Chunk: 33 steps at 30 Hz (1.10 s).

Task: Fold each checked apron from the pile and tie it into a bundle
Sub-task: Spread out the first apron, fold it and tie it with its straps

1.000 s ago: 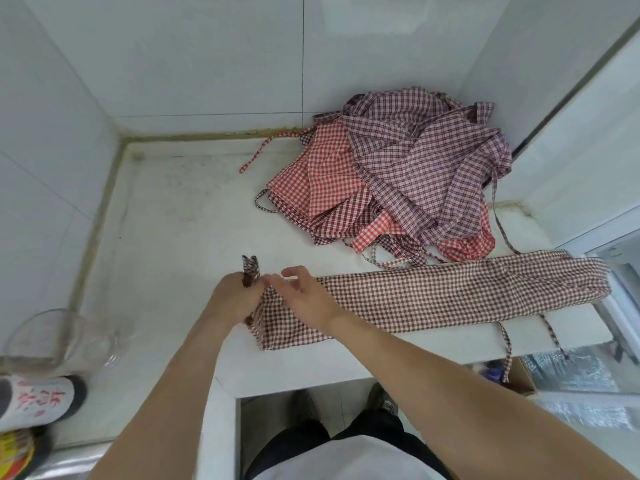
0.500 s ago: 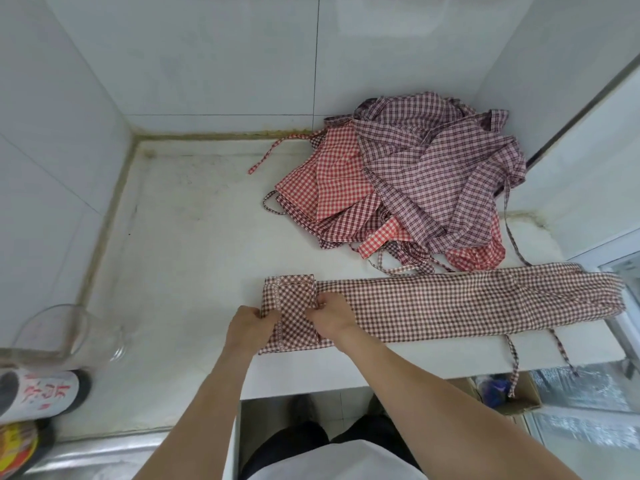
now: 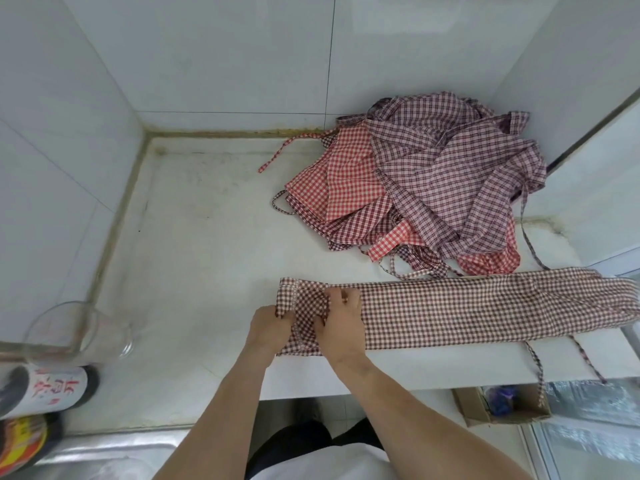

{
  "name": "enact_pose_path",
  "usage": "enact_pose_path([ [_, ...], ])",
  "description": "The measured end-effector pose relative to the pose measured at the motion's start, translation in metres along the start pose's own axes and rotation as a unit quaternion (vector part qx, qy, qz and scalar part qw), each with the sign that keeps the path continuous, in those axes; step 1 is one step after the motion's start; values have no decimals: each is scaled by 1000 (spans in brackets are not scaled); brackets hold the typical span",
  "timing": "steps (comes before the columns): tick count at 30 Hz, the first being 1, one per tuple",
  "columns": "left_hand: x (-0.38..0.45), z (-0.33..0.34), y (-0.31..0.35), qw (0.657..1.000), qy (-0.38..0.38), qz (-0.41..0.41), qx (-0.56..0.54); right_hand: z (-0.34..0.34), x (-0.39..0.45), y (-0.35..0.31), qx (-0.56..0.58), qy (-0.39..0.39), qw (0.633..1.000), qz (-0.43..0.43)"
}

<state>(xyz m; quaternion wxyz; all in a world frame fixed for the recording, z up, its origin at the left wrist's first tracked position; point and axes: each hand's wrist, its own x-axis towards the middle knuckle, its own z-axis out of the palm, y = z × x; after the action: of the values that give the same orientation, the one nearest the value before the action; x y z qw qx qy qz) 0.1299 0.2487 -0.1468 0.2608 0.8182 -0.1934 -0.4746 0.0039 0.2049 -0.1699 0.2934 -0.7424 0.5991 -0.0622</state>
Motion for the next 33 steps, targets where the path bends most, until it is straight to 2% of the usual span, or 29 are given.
enact_pose_path([
  [3,-3,-2,1,1000,-4,2,5,1,1,5,-41,13,997,-58],
  [6,-7,-5,8,999,-5,37,30,1,3,8,11,-7,996,-93],
  [8,-13,-4,18,993,-31,86,76,-8,2,2,110,-25,993,-37],
  [10,-24,3,30,983,-68,130,113,-27,5,-5,222,-73,971,49],
  [13,-41,20,45,968,-132,159,143,-47,15,-1,338,-186,908,162],
  [16,-48,36,47,969,-175,147,90,-57,24,15,412,-203,855,239],
  [18,-47,47,47,976,-153,134,84,-61,29,29,438,-192,839,259],
  [20,-44,56,43,984,-86,103,115,-64,28,40,447,-194,831,267],
  [22,-44,63,36,991,-62,37,115,-65,28,51,429,-198,842,262],
  [26,-47,79,26,995,-83,-60,20,-68,22,70,257,-158,935,188],
  [29,-48,90,24,996,-54,-63,-38,-70,14,80,127,-73,980,138],
  [33,-51,103,20,997,-38,-57,-46,-73,5,88,66,-41,993,93],
])
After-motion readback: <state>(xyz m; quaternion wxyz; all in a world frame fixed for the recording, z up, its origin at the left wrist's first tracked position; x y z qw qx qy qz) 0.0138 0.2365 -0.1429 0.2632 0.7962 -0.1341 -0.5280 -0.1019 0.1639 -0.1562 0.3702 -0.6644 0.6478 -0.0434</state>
